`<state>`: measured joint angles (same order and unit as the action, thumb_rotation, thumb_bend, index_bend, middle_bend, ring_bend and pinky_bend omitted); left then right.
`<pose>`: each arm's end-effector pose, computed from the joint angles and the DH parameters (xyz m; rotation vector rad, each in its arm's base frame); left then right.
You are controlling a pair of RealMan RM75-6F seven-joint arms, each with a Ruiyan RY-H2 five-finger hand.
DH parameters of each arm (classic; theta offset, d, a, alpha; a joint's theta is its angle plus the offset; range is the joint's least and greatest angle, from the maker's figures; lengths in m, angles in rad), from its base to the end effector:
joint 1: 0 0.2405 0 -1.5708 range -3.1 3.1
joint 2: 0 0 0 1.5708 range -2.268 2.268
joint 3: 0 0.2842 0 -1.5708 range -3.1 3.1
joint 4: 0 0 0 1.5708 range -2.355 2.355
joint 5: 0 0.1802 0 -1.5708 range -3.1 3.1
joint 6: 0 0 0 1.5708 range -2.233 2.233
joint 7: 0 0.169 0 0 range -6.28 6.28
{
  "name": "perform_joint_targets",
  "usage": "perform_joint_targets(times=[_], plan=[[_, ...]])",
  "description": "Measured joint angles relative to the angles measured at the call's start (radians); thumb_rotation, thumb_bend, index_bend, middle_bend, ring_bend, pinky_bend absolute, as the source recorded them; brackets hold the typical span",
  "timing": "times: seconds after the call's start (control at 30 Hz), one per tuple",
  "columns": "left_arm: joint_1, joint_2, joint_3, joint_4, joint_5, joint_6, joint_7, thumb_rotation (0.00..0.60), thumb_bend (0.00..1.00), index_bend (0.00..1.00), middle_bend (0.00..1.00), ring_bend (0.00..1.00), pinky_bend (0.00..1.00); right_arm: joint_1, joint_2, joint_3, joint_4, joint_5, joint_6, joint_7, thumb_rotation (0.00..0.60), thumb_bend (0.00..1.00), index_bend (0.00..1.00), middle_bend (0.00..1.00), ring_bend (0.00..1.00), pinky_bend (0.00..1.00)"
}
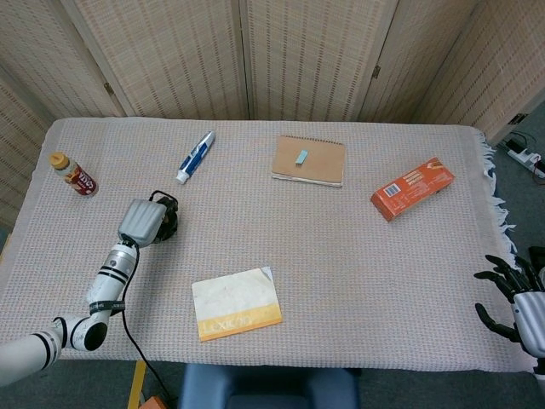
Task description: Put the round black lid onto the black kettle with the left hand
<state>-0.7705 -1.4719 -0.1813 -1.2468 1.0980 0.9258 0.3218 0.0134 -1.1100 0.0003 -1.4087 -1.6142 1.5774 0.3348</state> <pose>-0.2109 0.4317 0.0624 -1.7534 -0.7528 -0.7612 -0.3508 -0.1736 0.2172 1.3804 -0.9757 1.0266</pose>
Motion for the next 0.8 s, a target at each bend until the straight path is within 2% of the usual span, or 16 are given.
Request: perform_joint_targets(times=[0.27,0.47,0.8], plan=[[-0.014,-0.034,-0.006,0.092,-0.063,-0.074,-0.004,0.600,0.27,0.48,0.44,0.86,0.89,-0.004,0.002,0.000,-0.005,0.004,0.001,-0.006,0.600,0.37,0.31,0.17,0.23,0.06],[-0.026,-0.038,-0.013,0.100,-0.093,-0.093,0.019,0.600,0.27,0.47,0.44,0.85,0.89,-0.004,0.002,0.000,-0.008,0.006,-0.002,-0.009,0.600,0.37,0.31,0.17,0.23,0.06],[-0.042,-0.025,-0.014,0.083,-0.177,-0.119,0.098,0.600,0.27,0.37,0.36,0.83,0.89,-0.005,0.002,0.001,-0.005,0.009,-0.004,-0.004,0.600,0.37,0.31,0.17,0.23,0.06]])
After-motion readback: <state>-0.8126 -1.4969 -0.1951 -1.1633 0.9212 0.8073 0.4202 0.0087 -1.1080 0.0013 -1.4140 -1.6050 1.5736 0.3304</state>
